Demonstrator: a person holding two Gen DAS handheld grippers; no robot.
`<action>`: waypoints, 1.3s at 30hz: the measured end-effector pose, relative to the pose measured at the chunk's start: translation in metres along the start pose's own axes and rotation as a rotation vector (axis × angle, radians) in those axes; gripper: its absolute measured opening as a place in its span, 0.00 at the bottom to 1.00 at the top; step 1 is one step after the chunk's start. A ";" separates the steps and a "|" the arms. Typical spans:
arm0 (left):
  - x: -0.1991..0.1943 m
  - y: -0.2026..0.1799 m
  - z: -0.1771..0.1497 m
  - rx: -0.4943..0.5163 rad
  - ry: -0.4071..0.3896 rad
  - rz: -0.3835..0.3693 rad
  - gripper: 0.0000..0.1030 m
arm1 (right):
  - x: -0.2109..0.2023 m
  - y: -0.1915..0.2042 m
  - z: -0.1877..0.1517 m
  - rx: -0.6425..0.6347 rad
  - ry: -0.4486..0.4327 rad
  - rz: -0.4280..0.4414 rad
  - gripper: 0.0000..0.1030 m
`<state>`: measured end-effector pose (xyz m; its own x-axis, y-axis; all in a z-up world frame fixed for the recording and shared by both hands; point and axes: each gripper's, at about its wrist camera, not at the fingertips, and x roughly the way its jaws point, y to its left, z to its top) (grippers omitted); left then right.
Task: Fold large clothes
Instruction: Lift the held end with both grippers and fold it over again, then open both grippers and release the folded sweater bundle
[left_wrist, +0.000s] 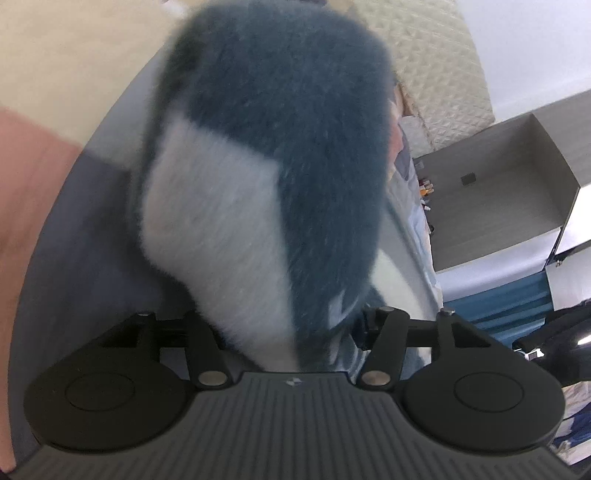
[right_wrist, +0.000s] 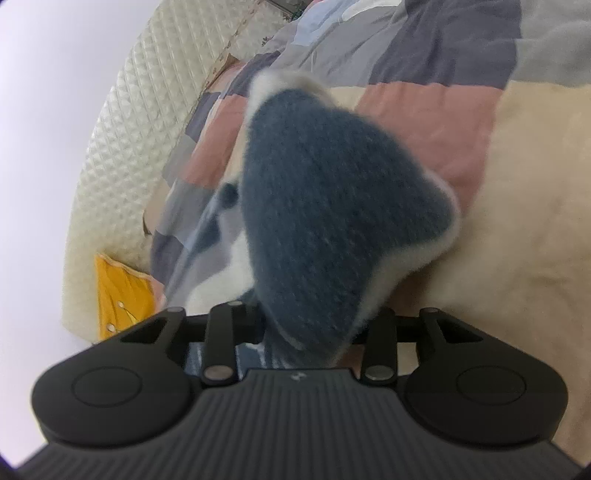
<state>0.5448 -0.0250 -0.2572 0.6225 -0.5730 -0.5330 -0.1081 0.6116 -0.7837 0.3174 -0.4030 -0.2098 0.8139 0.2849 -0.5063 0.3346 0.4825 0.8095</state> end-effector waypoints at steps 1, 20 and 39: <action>0.000 0.002 0.001 -0.006 0.008 -0.001 0.63 | 0.000 -0.003 -0.002 0.010 0.003 -0.001 0.46; -0.066 -0.073 0.016 0.267 0.067 0.184 0.71 | -0.059 0.063 -0.006 -0.147 0.002 -0.230 0.53; -0.272 -0.211 -0.110 0.701 -0.191 0.200 0.71 | -0.241 0.196 -0.068 -0.596 -0.124 -0.104 0.53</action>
<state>0.3127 -0.0583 0.0177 0.7735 -0.3487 -0.5292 0.2452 0.9347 -0.2575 0.1544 -0.3207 0.0506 0.8525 0.1306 -0.5062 0.1213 0.8925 0.4344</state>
